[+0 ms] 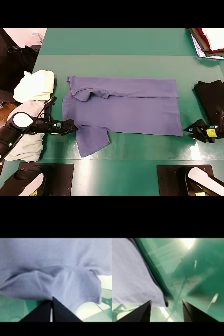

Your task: Fold the shirts.

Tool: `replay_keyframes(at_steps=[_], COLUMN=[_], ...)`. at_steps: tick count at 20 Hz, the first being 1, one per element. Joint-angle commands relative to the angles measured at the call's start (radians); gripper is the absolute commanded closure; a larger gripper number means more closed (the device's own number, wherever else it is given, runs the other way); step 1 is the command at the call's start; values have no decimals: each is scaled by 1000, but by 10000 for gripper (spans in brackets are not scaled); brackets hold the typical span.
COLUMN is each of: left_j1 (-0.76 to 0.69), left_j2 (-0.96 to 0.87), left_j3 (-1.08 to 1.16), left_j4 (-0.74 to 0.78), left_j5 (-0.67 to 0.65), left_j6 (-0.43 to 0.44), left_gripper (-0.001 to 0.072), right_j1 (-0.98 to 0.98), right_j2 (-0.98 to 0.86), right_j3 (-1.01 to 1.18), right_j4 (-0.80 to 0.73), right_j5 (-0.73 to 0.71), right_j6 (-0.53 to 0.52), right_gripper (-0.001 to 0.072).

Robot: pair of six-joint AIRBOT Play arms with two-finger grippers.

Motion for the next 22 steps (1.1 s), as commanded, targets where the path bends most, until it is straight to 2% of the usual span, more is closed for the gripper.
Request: replay_keyframes(at_steps=[1,4,5,7,8,9,12,15,19,22], left_j1=[-1,-1,-1,-1,-1,-1,-1,-1,-1,-1], left_j2=[0,0,0,0,0,0,0,24,111,167], left_j3=[2,2,2,2,2,2,48,142,155,164], left_j4=[0,0,0,0,0,0,62,143,122,56], left_j5=[4,3,3,-1,-6,-11,-126,-281,-407,-452], left_j6=[2,2,2,2,2,3,20,20,-7,-29], left_gripper=[680,681,680,680,680,681,683,683,682,682], right_j1=[27,99,117,145,156,162,161,159,159,160], right_j2=[1,1,1,1,1,2,40,156,311,391], right_j3=[-45,-45,-45,-45,-45,-45,-17,45,96,98], right_j4=[26,26,26,26,23,21,0,-125,-348,-370], right_j5=[-31,-71,-72,-55,-42,-31,16,80,206,205], right_j6=[-24,-8,-4,-4,-5,-5,-4,37,48,48], right_gripper=[282,303,403,410,526,691,699,700,700,701])
